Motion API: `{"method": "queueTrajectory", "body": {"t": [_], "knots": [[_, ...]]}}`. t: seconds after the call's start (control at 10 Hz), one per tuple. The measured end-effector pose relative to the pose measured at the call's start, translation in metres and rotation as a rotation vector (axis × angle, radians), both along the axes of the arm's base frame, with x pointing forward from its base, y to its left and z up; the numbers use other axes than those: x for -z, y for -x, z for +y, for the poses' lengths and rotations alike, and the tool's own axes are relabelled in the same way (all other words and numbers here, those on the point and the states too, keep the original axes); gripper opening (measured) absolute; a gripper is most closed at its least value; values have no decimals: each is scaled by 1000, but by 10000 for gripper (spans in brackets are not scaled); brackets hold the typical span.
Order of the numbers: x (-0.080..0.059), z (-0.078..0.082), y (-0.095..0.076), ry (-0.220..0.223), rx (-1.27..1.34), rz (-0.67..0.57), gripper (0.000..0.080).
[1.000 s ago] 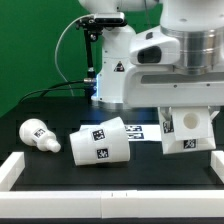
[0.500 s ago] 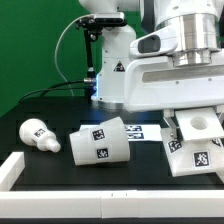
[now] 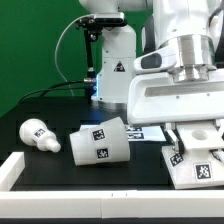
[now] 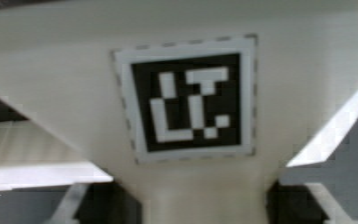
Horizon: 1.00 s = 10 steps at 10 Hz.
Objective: Assemble lamp
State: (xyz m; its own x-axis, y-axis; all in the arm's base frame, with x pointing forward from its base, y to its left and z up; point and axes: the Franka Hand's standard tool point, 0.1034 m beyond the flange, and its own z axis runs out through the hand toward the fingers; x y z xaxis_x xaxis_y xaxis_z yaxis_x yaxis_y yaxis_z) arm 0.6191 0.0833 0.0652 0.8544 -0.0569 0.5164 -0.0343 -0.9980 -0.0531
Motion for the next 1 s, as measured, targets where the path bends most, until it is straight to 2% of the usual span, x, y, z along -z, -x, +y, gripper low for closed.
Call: {"method": "queueTrajectory", "body": {"t": [0.2, 0.3, 0.7, 1.0], "knots": [[14, 7, 6, -6, 23, 1, 379], [21, 6, 7, -3, 26, 6, 379], [25, 5, -12, -2, 29, -45, 379], [24, 5, -11, 0, 25, -40, 384]]}}
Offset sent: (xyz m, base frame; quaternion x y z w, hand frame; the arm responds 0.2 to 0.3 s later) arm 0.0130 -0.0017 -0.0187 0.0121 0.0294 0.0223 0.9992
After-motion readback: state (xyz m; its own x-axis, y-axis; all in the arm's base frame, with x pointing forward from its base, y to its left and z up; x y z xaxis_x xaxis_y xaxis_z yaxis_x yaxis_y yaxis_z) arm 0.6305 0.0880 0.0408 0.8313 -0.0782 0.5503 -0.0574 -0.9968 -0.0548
